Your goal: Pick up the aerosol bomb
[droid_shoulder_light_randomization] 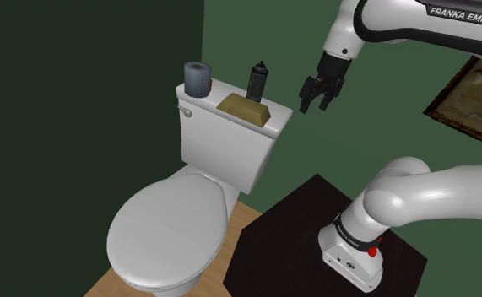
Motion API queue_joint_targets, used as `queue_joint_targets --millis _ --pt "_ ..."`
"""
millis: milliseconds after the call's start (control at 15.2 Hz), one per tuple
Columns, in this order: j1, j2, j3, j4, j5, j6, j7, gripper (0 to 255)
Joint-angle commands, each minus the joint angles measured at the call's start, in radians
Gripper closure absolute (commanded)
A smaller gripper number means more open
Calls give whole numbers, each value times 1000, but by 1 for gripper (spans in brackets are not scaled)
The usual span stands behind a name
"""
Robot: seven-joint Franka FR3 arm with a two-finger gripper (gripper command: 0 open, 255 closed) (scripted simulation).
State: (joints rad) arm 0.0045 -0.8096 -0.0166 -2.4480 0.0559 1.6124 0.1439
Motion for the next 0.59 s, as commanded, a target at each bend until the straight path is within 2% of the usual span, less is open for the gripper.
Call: queue_joint_targets --millis 0,528 --pt "0 0 0 0 0 0 0 0" --pt "-83 245 143 103 -63 250 281 0"
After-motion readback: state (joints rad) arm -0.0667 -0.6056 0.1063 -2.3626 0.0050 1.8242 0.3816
